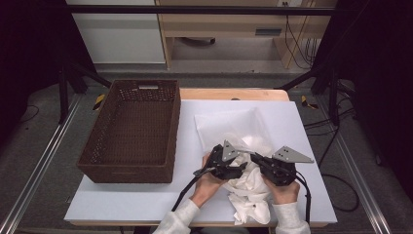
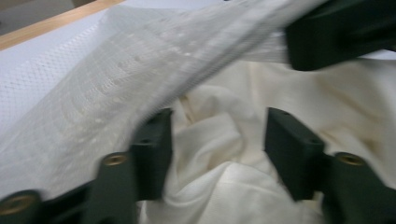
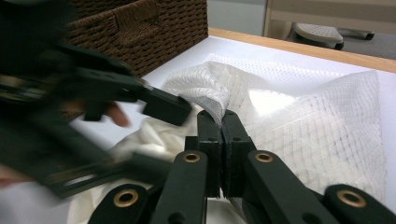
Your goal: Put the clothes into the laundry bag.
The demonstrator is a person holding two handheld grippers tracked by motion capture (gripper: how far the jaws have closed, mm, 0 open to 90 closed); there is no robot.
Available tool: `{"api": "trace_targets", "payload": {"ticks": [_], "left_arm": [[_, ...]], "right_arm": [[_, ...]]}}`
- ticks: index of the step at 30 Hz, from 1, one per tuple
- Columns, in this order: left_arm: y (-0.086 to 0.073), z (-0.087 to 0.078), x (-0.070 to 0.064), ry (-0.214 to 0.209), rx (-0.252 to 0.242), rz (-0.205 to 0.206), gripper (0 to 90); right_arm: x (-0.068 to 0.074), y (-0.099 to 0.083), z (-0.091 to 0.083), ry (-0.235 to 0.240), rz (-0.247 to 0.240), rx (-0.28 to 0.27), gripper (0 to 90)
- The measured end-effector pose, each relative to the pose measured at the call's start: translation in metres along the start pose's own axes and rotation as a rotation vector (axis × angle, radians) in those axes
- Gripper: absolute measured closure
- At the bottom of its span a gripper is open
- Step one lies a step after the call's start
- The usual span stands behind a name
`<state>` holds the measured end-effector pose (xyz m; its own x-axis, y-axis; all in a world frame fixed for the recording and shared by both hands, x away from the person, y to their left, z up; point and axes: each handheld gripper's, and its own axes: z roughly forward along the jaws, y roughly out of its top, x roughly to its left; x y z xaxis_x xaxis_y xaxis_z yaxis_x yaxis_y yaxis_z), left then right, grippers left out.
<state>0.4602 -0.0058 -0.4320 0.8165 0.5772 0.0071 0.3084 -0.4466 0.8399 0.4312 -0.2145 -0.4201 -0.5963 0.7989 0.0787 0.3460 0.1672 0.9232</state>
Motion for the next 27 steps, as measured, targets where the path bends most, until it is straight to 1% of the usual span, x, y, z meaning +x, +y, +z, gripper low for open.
{"api": "trace_targets", "payload": {"ticks": [1,2,3,5,6,7,9,10,11,12,13,14,15,16,17,18,20,22,23,25,27], "left_arm": [[-0.002,-0.008,-0.002,0.001,0.0,0.001,26.0],[-0.007,-0.017,-0.003,0.008,-0.003,0.007,23.1],[-0.011,-0.022,-0.003,0.004,-0.005,0.003,21.1],[-0.023,-0.032,-0.002,-0.023,-0.011,-0.04,19.9],[-0.031,-0.034,-0.002,-0.032,-0.013,-0.063,19.9],[-0.037,-0.033,-0.003,-0.031,-0.003,-0.066,20.0],[-0.047,-0.023,-0.004,-0.034,0.032,-0.064,22.0],[-0.051,-0.016,-0.004,-0.035,0.053,-0.073,22.9],[-0.055,-0.007,-0.003,-0.056,0.071,-0.084,25.8],[-0.056,-0.003,-0.003,-0.066,0.072,-0.089,31.9],[-0.057,0.0,-0.003,-0.066,0.065,-0.095,40.4],[-0.056,0.0,-0.004,-0.062,0.053,-0.086,50.8],[-0.052,-0.002,-0.006,-0.061,0.035,-0.072,63.3],[-0.049,-0.003,-0.008,-0.055,0.027,-0.055,70.3],[-0.044,-0.006,-0.011,-0.045,0.011,-0.034,72.4],[-0.039,-0.01,-0.013,-0.039,-0.008,-0.026,73.7],[-0.028,-0.015,-0.015,-0.028,-0.052,-0.013,75.6],[-0.015,-0.016,-0.015,-0.013,-0.069,-0.005,76.3],[-0.01,-0.014,-0.015,-0.011,-0.066,-0.004,76.4],[-0.002,-0.005,-0.013,-0.006,-0.045,-0.004,76.3],[0.003,0.008,-0.01,0.018,-0.011,-0.008,76.1]], "right_arm": [[0.0,0.0,0.0,0.0,-0.004,0.0,88.9],[0.0,0.0,-0.001,-0.001,-0.006,-0.001,88.9],[0.0,0.001,-0.001,-0.002,-0.001,-0.002,89.0],[0.0,0.001,-0.002,-0.004,-0.002,-0.002,88.9],[0.0,0.001,-0.002,-0.001,-0.002,-0.002,89.0],[0.0,0.001,-0.001,-0.002,-0.005,-0.001,89.0],[0.0,0.0,0.001,0.0,-0.005,0.008,89.0],[0.001,0.0,0.002,-0.002,-0.008,0.009,88.9],[0.001,0.0,0.002,-0.003,-0.011,0.012,89.0],[0.001,0.0,0.003,-0.001,-0.013,0.015,89.0],[0.001,0.0,0.003,-0.001,-0.012,0.018,89.0],[0.001,-0.001,0.003,-0.001,-0.011,0.019,89.0],[0.001,-0.001,0.004,0.0,-0.012,0.019,89.0],[0.001,-0.001,0.004,0.001,-0.01,0.02,89.0],[0.001,-0.001,0.004,0.002,-0.009,0.02,89.0],[0.001,-0.001,0.004,0.005,-0.009,0.019,89.0],[0.001,-0.001,0.003,0.012,-0.006,0.014,89.0],[0.002,0.0,0.002,0.019,-0.009,0.005,89.0],[0.003,0.001,0.001,0.023,-0.01,-0.008,89.1],[0.004,0.002,-0.001,0.027,-0.018,-0.019,89.1],[0.005,0.004,-0.003,0.029,-0.019,-0.031,89.1]]}}
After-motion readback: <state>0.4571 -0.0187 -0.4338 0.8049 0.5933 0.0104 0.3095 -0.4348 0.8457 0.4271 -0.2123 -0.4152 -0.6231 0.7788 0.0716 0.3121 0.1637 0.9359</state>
